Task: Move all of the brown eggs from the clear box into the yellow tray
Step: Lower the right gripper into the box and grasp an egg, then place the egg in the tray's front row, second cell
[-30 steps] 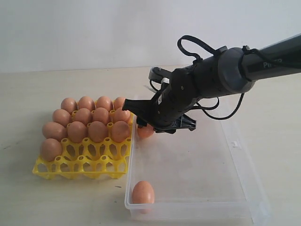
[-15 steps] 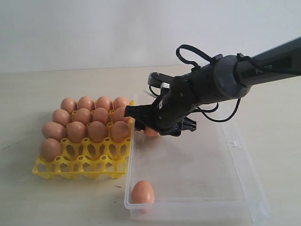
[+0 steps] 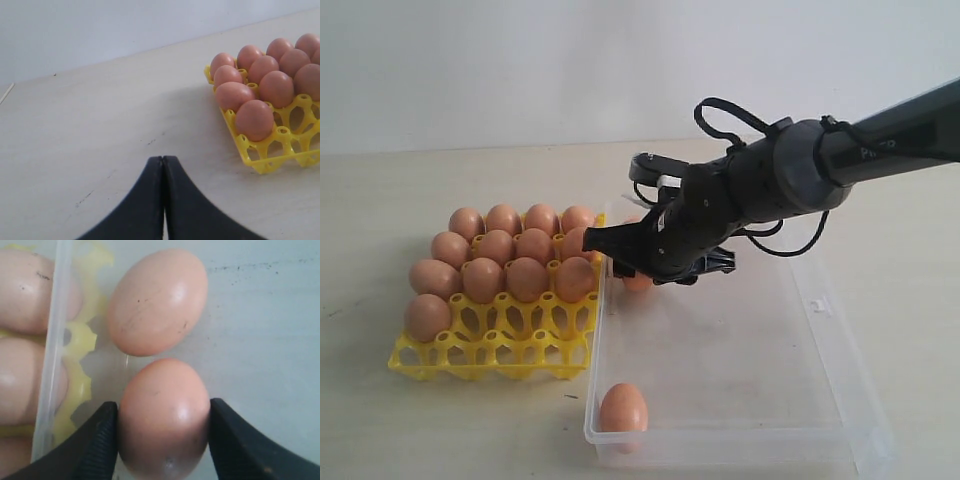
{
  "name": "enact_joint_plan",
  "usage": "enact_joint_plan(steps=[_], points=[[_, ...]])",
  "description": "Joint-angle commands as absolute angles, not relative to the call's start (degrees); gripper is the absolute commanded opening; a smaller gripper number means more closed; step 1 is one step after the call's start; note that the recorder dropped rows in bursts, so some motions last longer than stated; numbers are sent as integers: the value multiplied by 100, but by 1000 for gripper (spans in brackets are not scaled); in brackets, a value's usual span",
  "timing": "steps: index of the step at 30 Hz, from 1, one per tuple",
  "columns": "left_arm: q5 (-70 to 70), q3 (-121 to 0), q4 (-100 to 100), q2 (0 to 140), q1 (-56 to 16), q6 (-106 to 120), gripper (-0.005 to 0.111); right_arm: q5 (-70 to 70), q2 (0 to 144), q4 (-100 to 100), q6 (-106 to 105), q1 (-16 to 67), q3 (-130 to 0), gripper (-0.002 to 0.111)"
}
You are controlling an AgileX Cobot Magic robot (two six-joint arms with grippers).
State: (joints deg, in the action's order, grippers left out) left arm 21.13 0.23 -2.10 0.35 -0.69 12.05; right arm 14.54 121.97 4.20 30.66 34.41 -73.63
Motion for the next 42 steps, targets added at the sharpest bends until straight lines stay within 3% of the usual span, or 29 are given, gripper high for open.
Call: enact_joint_plan(steps=[1,3,6,9,14,28,37,42], points=[[2080,0,-212,0,-59,1184,0,1799,11759,269,2327,3392,-7230,0],[2080,0,-212,0,-59,1184,0,1361,11218,116,1859,3392,-6842,0],[2080,0,-212,0,-59,1184,0,-452,10399,419,145,3730,-5948,0],[2080,0,-212,0,-59,1184,0,-1614,10372,929,-1547,4329,-5588,0],[2080,0,-212,0,-59,1184,0,-2763,10951,975,-1990,5254,-5617,0],[2080,0,-212,0,-59,1188,0,-1601,12127,909,-1883,5468,-7039,1],[2080,0,-212,0,-59,1176,0,-1229,12326,1003,-1883,5468,-7243,21],[2080,0,-212,0,-59,1176,0,-1216,12329,1030,-1780,5468,-7243,39]])
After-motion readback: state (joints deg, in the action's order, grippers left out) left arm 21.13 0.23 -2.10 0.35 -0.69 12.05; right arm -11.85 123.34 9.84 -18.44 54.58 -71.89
